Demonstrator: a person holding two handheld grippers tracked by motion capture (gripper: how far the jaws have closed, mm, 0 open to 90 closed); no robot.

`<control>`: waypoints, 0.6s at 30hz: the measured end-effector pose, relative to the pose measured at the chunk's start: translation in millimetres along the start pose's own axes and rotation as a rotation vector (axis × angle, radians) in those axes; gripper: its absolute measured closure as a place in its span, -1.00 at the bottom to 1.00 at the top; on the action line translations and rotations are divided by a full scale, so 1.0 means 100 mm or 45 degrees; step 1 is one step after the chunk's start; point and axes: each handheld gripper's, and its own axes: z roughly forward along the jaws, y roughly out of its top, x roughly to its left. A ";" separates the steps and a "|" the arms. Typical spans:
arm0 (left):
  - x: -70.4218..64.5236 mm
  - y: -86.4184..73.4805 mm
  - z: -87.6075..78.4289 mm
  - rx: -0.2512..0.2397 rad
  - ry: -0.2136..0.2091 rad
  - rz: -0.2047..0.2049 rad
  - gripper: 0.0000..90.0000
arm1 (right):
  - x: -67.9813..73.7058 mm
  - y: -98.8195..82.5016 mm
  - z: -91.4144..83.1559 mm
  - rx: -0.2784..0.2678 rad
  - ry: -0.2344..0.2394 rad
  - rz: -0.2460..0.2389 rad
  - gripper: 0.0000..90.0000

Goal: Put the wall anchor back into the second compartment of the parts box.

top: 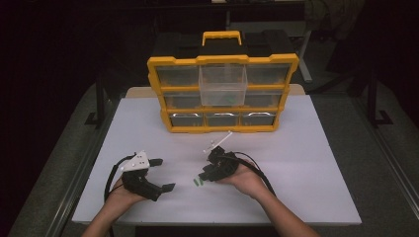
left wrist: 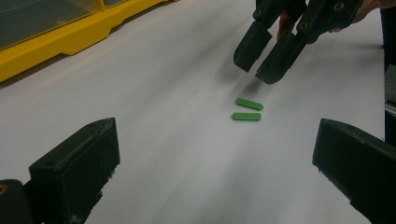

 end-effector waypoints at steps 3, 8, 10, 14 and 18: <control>0.00 0.00 0.00 0.001 0.000 0.002 -0.98 | 0.02 0.00 0.06 0.007 0.000 -0.023 0.47; 0.00 0.00 0.00 0.002 -0.001 0.002 -0.98 | 0.06 0.00 0.15 0.046 -0.016 -0.018 0.53; 0.00 0.00 0.00 0.001 -0.001 0.001 -0.98 | 0.07 0.00 0.18 0.052 -0.018 -0.015 0.57; 0.00 0.00 0.00 0.001 -0.001 0.002 -0.98 | 0.08 -0.01 0.23 0.067 -0.037 -0.022 0.60; 0.00 0.00 0.00 0.002 -0.003 0.004 -0.98 | 0.11 -0.01 0.25 0.068 -0.069 -0.047 0.65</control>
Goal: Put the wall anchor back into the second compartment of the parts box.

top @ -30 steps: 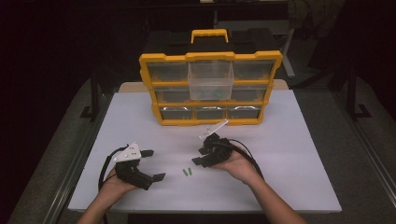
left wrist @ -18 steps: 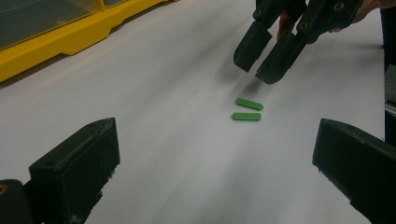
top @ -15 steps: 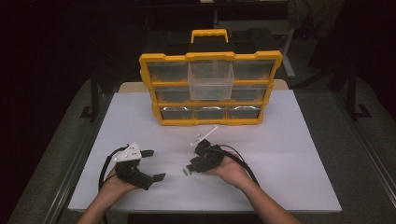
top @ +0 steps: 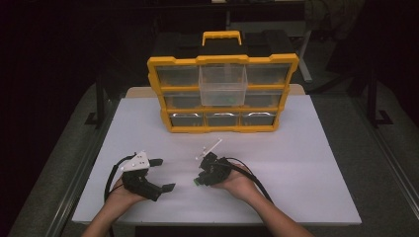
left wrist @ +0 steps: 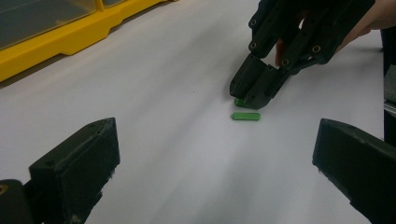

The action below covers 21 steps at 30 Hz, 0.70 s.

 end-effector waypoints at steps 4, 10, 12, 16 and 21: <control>0.00 0.00 0.00 0.000 -0.001 0.005 -0.98 | 0.03 0.00 0.00 0.002 -0.015 -0.018 0.71; 0.00 0.00 0.00 -0.001 0.000 0.006 -0.98 | 0.04 -0.01 0.01 0.004 -0.049 -0.038 0.83; 0.00 0.00 0.00 0.000 0.000 0.008 -0.98 | 0.04 -0.01 0.00 0.004 -0.047 -0.040 0.84; 0.00 0.00 -0.01 -0.004 0.001 0.005 -0.98 | 0.03 -0.01 0.00 -0.001 -0.046 -0.045 0.85; 0.00 0.00 -0.01 -0.006 0.003 -0.003 -0.98 | -0.03 -0.01 -0.10 -0.029 -0.027 -0.027 0.84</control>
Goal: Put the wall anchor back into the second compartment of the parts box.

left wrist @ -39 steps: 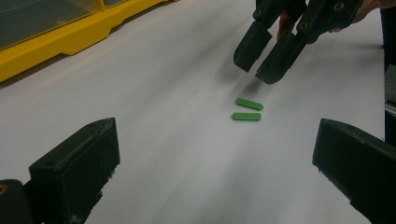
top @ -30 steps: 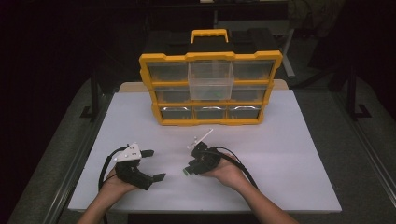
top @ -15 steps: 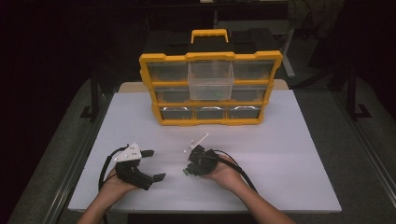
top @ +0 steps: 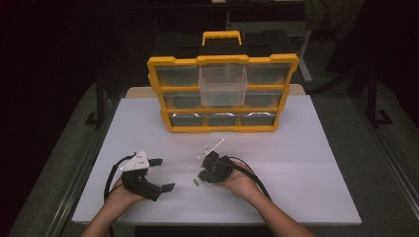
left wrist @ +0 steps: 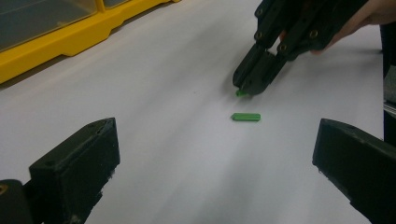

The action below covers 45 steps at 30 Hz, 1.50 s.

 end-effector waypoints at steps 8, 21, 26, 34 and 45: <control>0.00 0.00 0.00 0.001 0.002 0.000 -0.98 | -0.15 -0.03 -0.26 -0.022 -0.007 0.066 0.84; 0.00 0.00 0.00 0.002 0.003 -0.002 -0.98 | -0.33 -0.06 -0.68 -0.076 -0.035 0.141 0.84; 0.00 0.00 0.00 0.000 0.004 -0.004 -0.98 | -0.39 -0.06 -0.84 -0.093 -0.042 0.159 0.84; 0.00 0.00 0.00 -0.011 0.006 -0.011 -0.98 | -0.49 -0.04 -1.14 -0.141 -0.068 0.169 0.84; 0.00 0.00 0.00 -0.008 0.006 -0.004 -0.98 | -0.59 0.03 -1.48 -0.168 -0.083 0.165 0.84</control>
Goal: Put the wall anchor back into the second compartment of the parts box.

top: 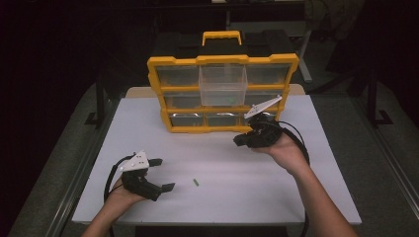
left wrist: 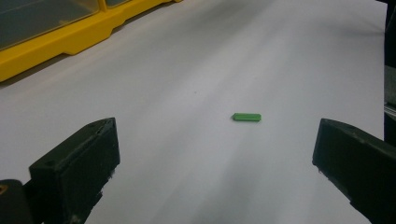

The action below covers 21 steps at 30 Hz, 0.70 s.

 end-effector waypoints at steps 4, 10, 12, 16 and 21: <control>0.00 0.00 0.01 -0.003 -0.002 -0.005 -0.98 | -0.03 0.06 -0.12 -0.004 -0.010 0.006 0.84; 0.00 0.00 0.01 -0.004 -0.003 -0.008 -0.98 | -0.07 0.18 -0.31 -0.022 -0.030 0.002 0.84; 0.00 0.00 0.01 -0.003 -0.003 -0.009 -0.98 | -0.08 0.22 -0.37 -0.031 -0.037 -0.001 0.84; 0.00 0.00 0.01 -0.004 -0.004 -0.009 -0.98 | -0.11 0.30 -0.49 -0.047 -0.038 0.000 0.84; 0.00 0.00 0.01 -0.001 -0.005 -0.010 -0.98 | -0.14 0.40 -0.63 -0.063 -0.058 -0.003 0.84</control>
